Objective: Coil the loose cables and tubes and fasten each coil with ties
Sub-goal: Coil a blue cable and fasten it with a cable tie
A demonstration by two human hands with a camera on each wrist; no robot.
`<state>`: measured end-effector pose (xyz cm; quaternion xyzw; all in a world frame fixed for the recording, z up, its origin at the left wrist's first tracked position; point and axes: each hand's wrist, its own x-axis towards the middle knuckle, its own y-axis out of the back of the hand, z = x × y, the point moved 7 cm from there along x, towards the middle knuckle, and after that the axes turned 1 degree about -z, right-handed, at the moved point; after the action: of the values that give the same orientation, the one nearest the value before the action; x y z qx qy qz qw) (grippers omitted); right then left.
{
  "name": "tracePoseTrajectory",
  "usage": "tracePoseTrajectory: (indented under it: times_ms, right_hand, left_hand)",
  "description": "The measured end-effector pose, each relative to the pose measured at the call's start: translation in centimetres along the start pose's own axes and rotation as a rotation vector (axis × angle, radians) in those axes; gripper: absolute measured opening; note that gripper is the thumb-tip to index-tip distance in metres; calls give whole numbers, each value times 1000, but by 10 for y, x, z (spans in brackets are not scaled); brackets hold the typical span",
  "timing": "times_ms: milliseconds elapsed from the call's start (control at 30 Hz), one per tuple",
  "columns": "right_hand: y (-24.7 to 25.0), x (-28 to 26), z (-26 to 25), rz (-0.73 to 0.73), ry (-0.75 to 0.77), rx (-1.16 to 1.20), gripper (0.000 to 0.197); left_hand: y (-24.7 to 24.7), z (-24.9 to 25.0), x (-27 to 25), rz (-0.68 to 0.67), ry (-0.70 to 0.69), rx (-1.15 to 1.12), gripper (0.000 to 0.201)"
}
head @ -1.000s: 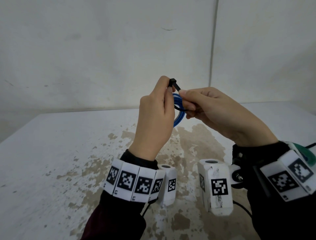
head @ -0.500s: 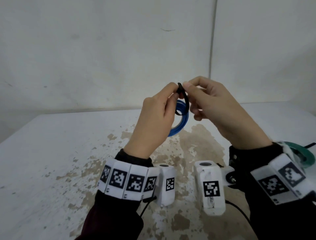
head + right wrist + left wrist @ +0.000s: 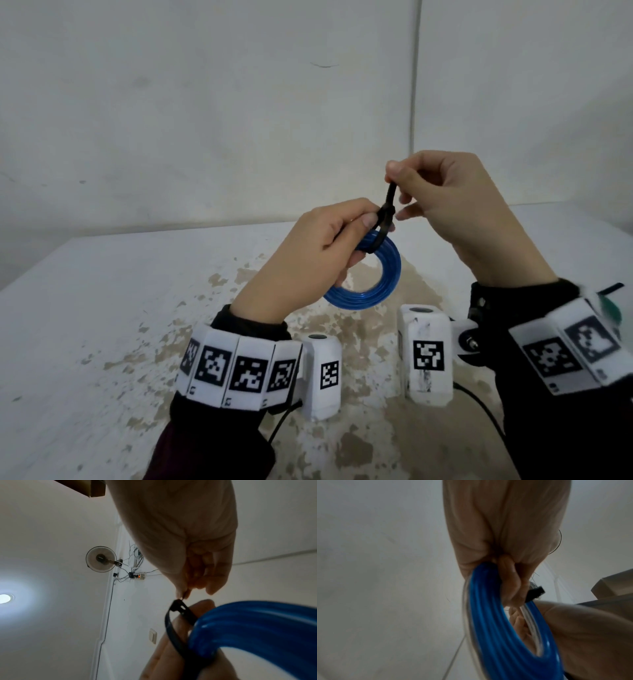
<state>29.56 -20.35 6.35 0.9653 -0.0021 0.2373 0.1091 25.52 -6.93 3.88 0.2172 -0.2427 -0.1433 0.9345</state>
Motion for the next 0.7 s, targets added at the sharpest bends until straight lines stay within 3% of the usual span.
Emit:
tracePoseTrajectory:
  times_ms: [67, 133, 233, 300, 400, 600, 700]
  right_hand:
    - [5, 1, 1, 95, 16, 26, 19]
    - [0, 0, 4, 75, -30, 131, 18]
    - [-21, -5, 10, -202, -195, 215, 31]
    - [-28, -10, 8, -312, -196, 202, 29]
    - [-22, -8, 2, -212, -132, 197, 17]
    - [-3, -3, -2, 43, -31, 177, 17]
    - [-8, -4, 1, -60, -81, 101, 17]
  left_hand:
    - [-1, -1, 0, -23, 19, -25, 29]
    - [1, -3, 1, 1, 33, -67, 30]
    - [9, -5, 2, 68, 44, -176, 30]
    - [11, -6, 1, 82, 45, -183, 28]
    - [8, -4, 2, 78, 33, -191, 25]
    - [-6, 3, 4, 5, 3, -219, 27]
    - [-8, 1, 4, 29, 41, -270, 30]
